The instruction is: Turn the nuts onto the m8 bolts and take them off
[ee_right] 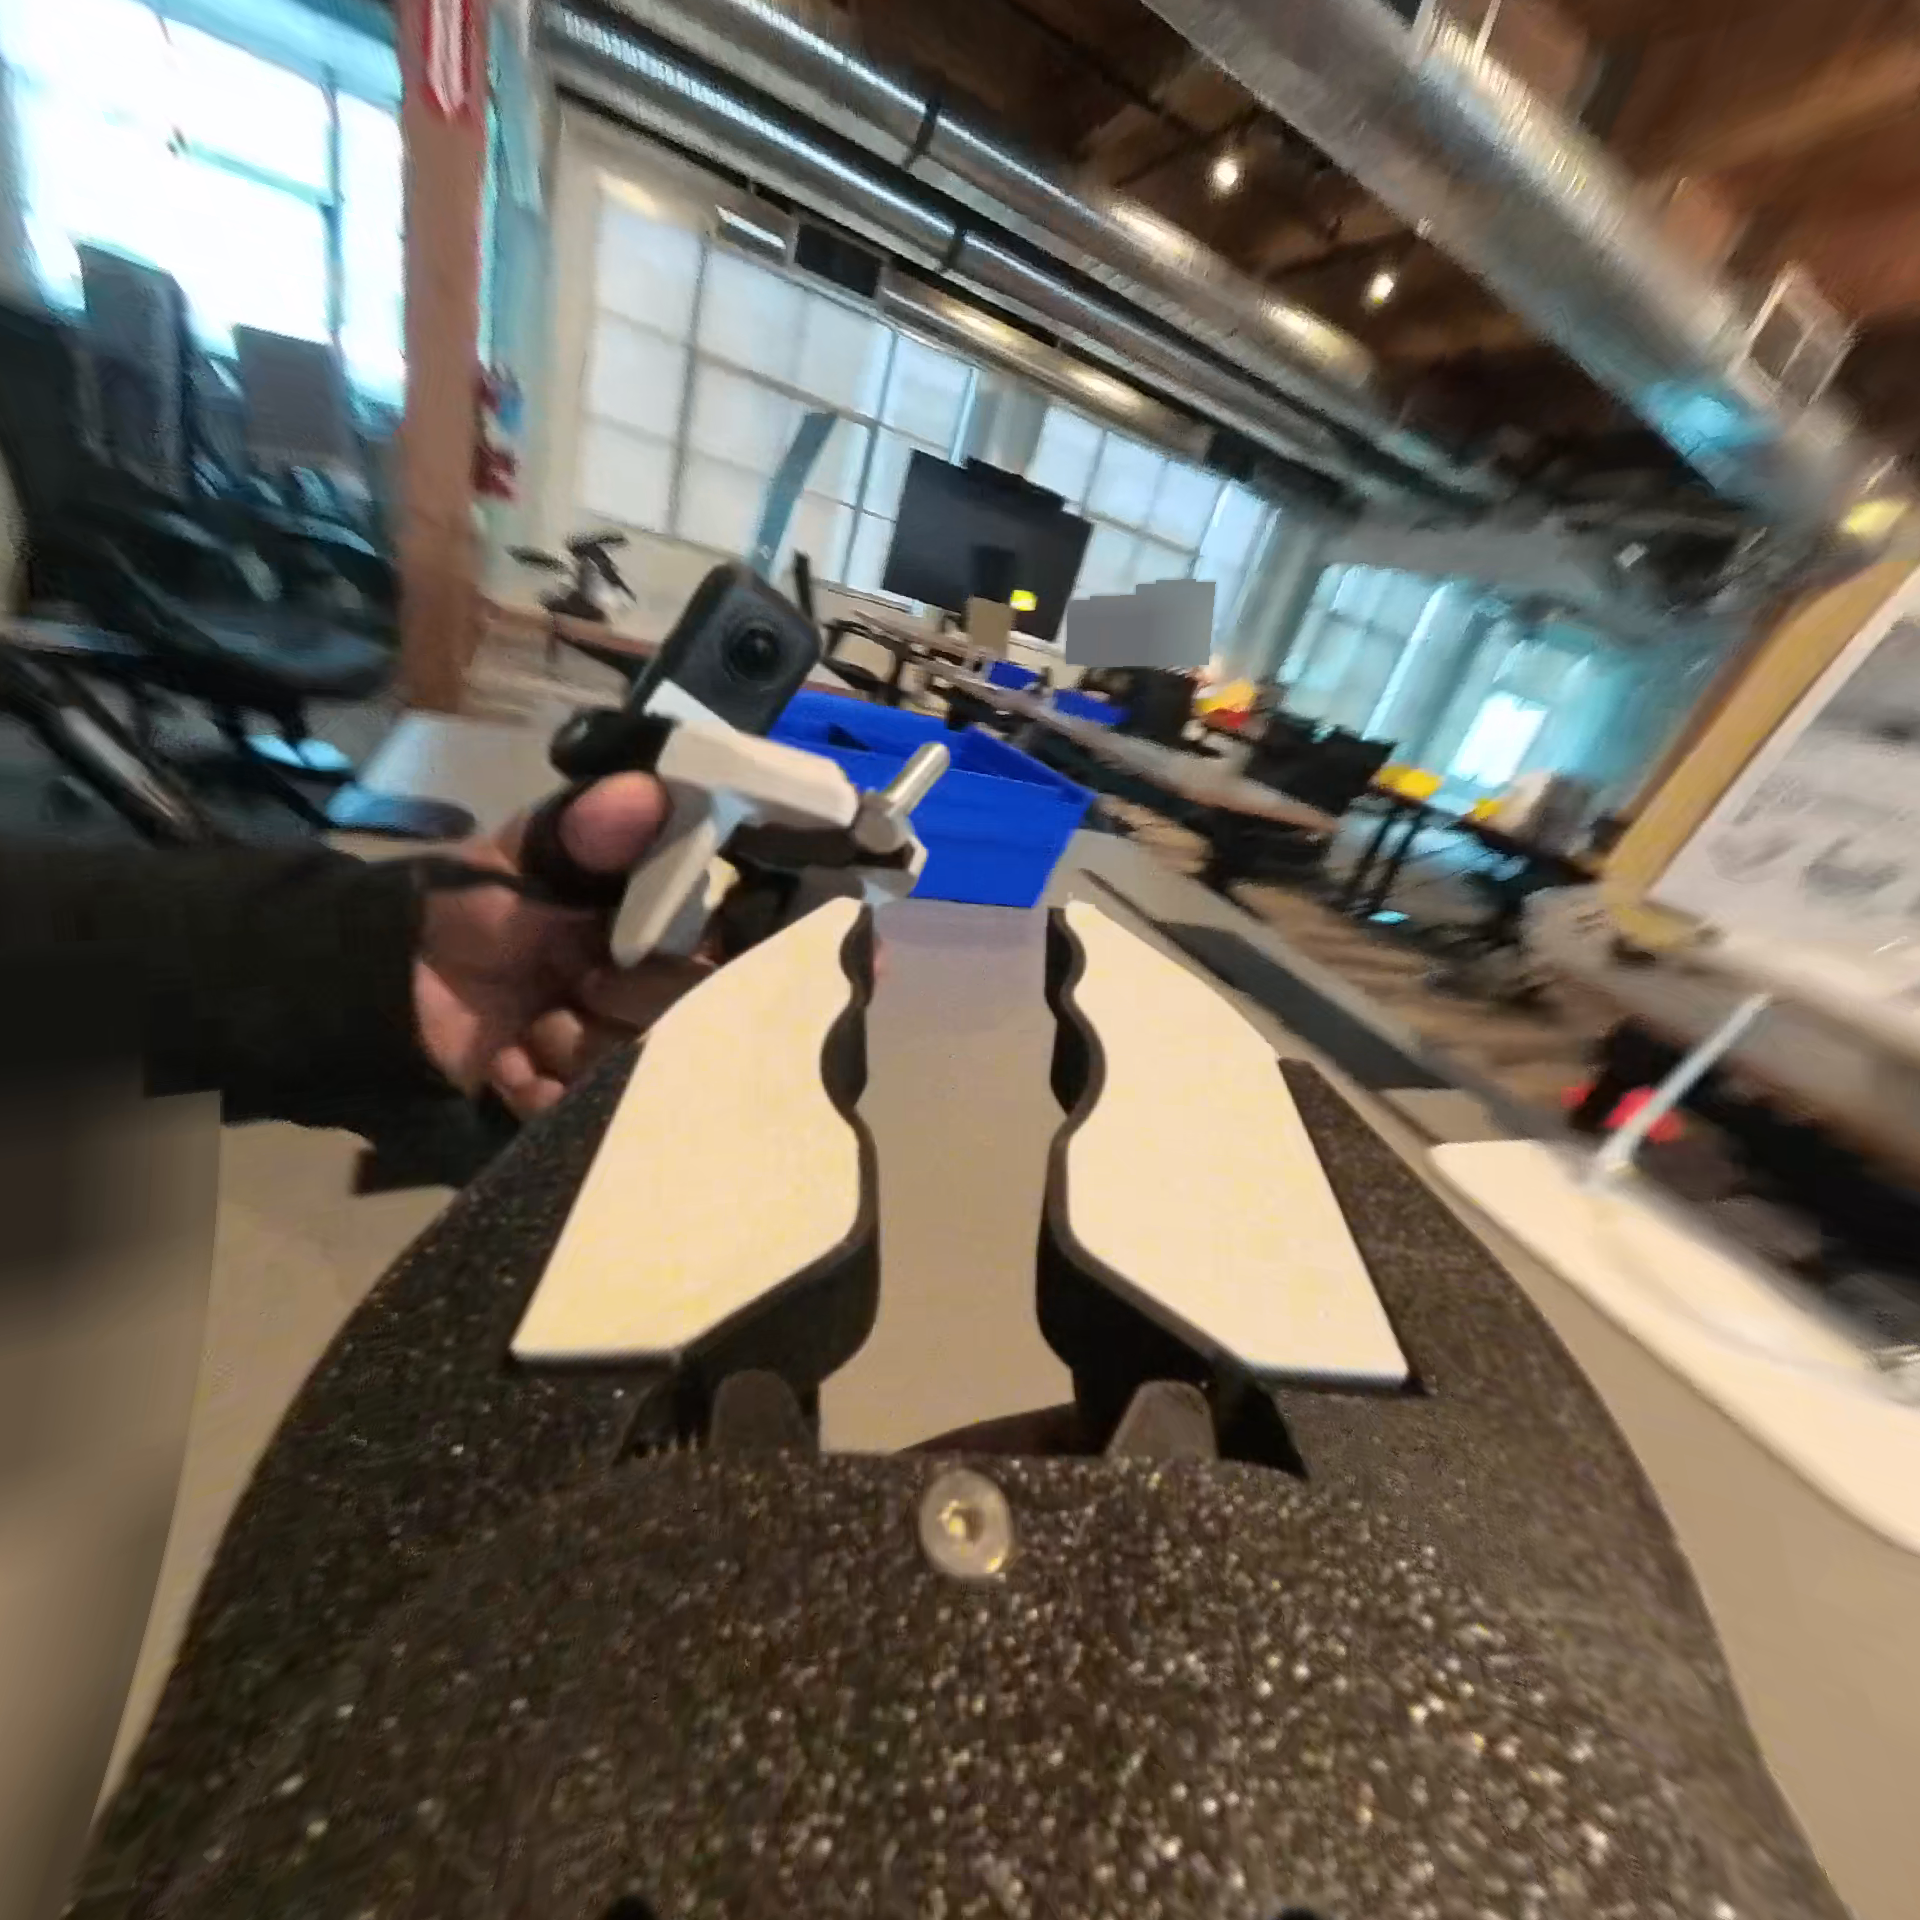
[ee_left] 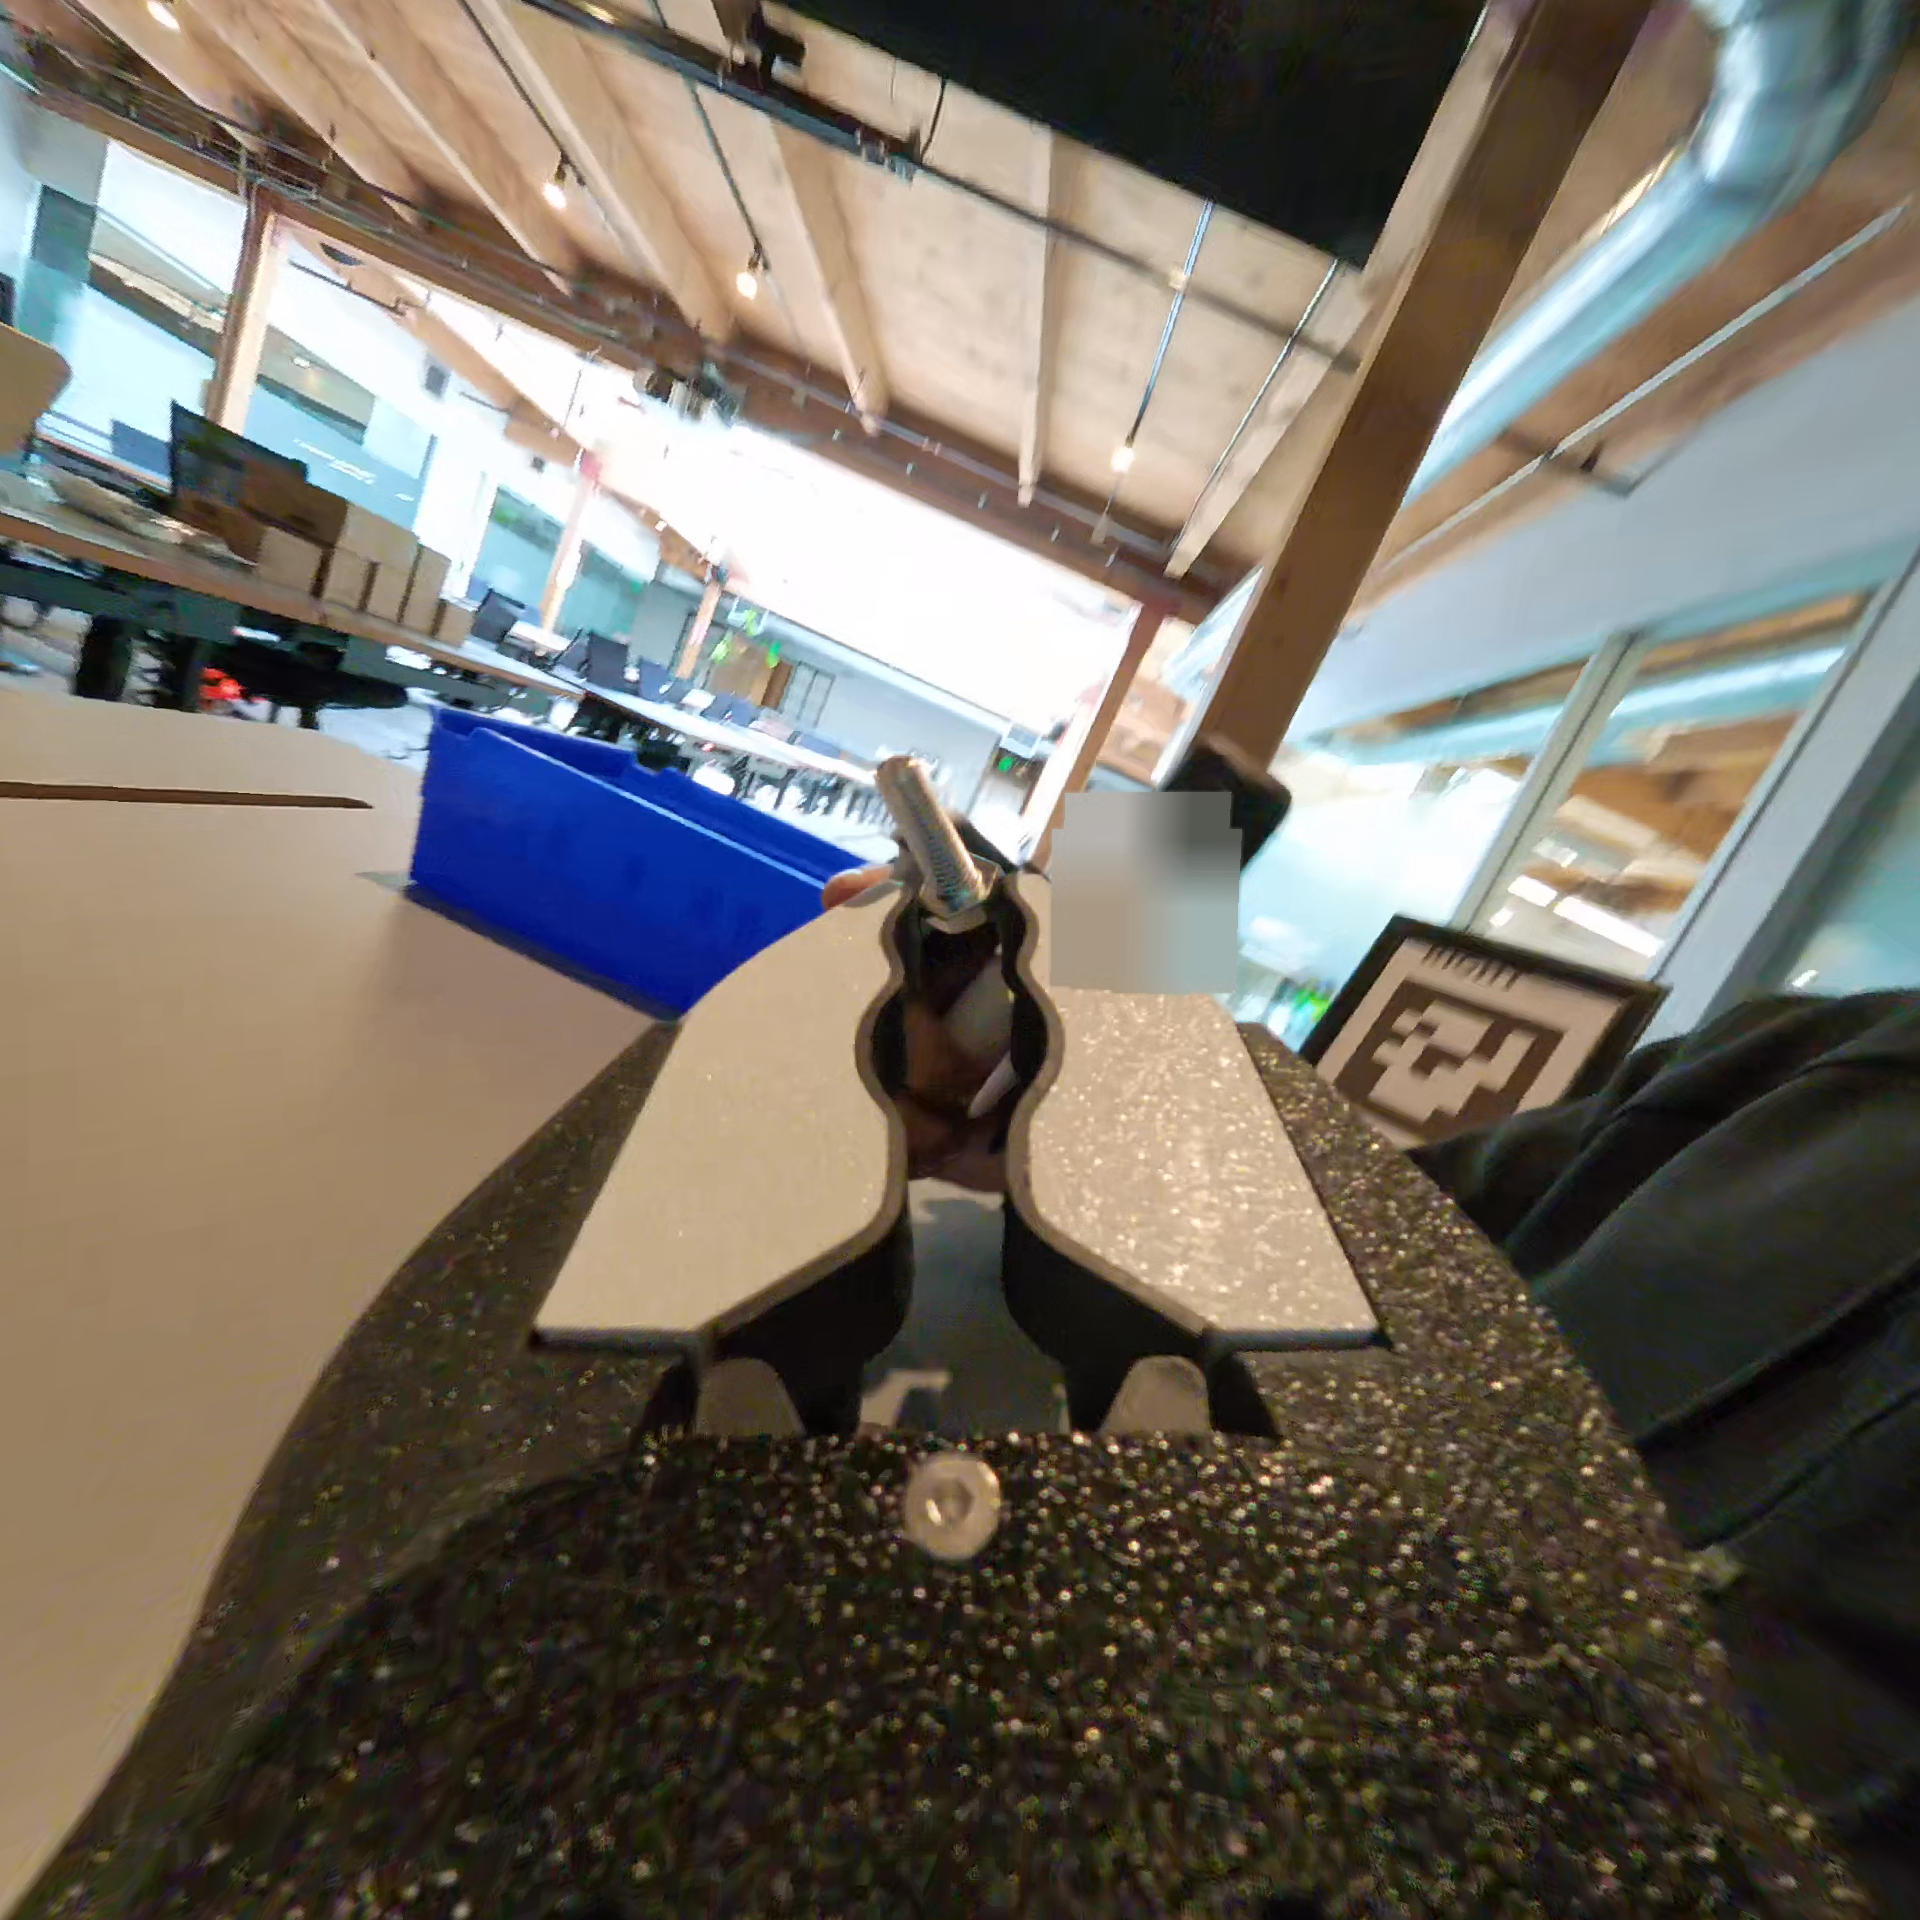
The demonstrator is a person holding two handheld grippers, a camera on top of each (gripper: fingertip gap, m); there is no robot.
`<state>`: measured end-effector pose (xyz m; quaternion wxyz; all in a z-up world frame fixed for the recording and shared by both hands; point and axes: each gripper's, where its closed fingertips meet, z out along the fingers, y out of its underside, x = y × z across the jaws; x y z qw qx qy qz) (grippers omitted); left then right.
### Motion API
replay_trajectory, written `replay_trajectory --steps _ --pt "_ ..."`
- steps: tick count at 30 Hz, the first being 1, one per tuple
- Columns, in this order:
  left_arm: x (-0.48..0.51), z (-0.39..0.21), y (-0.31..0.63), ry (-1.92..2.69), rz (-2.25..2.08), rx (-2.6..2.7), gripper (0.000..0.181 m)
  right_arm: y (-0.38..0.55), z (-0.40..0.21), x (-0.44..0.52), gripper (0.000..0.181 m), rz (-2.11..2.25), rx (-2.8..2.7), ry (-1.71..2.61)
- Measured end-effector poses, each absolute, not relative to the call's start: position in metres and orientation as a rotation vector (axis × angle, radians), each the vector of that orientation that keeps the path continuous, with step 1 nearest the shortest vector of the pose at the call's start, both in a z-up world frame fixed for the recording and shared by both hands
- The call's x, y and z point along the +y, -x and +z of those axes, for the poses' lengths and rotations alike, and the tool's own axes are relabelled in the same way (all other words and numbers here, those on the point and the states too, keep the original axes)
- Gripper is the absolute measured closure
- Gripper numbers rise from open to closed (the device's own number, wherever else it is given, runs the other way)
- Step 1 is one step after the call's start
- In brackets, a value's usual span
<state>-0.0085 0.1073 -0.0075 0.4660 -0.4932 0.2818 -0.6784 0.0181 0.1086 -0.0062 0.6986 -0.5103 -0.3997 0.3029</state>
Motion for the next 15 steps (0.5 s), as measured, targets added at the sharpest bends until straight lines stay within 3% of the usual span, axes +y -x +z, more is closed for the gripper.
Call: replay_trajectory --steps 15 --pt "0.104 -0.009 -0.013 1.214 -1.900 0.491 0.167 0.006 -0.010 0.105 0.155 0.124 -0.921 0.960"
